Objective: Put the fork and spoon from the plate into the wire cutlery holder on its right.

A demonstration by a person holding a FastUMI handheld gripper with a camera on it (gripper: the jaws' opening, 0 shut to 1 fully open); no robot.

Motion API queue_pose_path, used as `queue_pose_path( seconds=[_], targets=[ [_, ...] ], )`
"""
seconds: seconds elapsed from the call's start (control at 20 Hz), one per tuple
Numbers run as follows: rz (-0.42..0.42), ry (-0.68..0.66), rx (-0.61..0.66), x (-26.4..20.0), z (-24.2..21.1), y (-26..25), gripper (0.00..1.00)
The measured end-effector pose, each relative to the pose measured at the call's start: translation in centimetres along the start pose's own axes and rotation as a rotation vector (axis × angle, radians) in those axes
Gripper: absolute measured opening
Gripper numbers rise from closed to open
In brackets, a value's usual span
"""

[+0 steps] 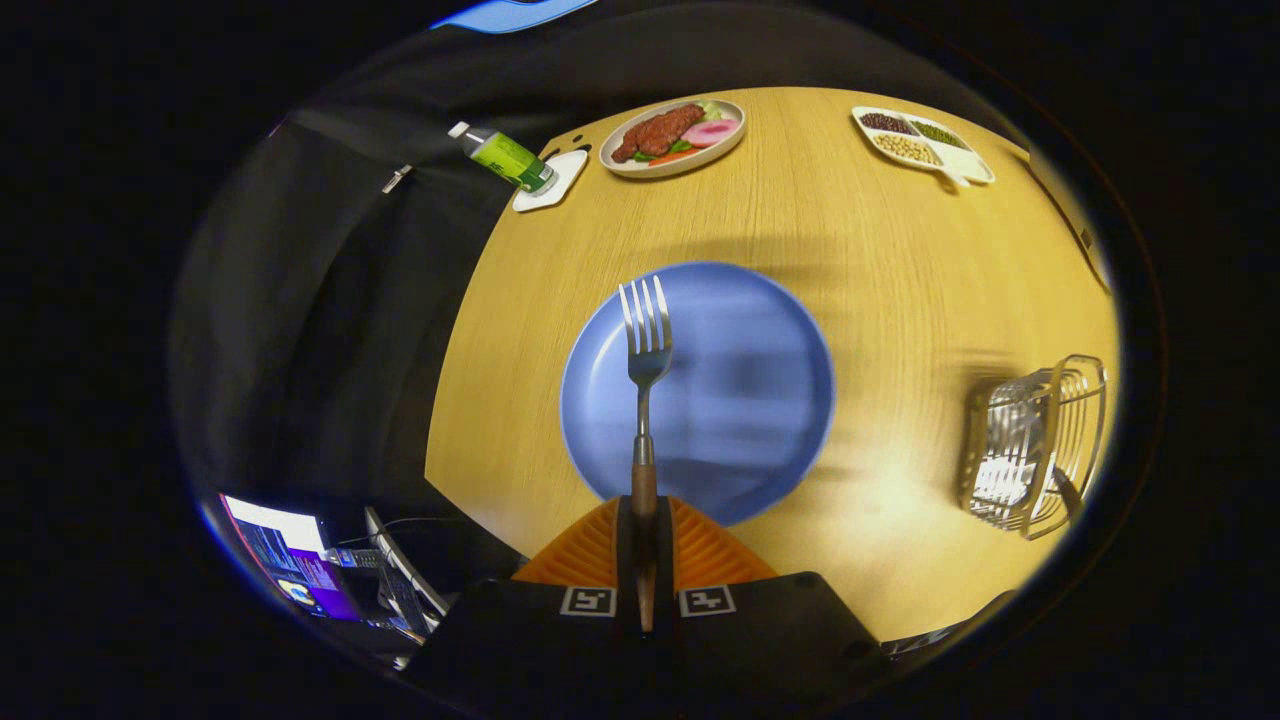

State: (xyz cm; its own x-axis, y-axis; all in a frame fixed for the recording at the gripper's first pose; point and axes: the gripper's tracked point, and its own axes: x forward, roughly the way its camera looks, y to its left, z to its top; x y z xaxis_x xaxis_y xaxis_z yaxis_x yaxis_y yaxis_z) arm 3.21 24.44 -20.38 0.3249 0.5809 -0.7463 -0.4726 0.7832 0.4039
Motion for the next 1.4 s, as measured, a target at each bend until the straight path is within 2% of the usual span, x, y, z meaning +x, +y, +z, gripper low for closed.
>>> queue_pose_path(
  seconds=[0.4,0.75,1.0,1.4],
  targets=[
    [-0.073,0.007,-0.074,-10.1,0.6,-4.7,0.08],
    [-0.16,0.148,-0.132,-16.6,-0.3,-10.3,0.08],
    [-0.21,0.296,-0.15,-18.4,-1.1,-14.2,0.08],
    [-0.314,0.599,-0.296,-18.7,-1.9,-19.0,0.08]
  ],
)
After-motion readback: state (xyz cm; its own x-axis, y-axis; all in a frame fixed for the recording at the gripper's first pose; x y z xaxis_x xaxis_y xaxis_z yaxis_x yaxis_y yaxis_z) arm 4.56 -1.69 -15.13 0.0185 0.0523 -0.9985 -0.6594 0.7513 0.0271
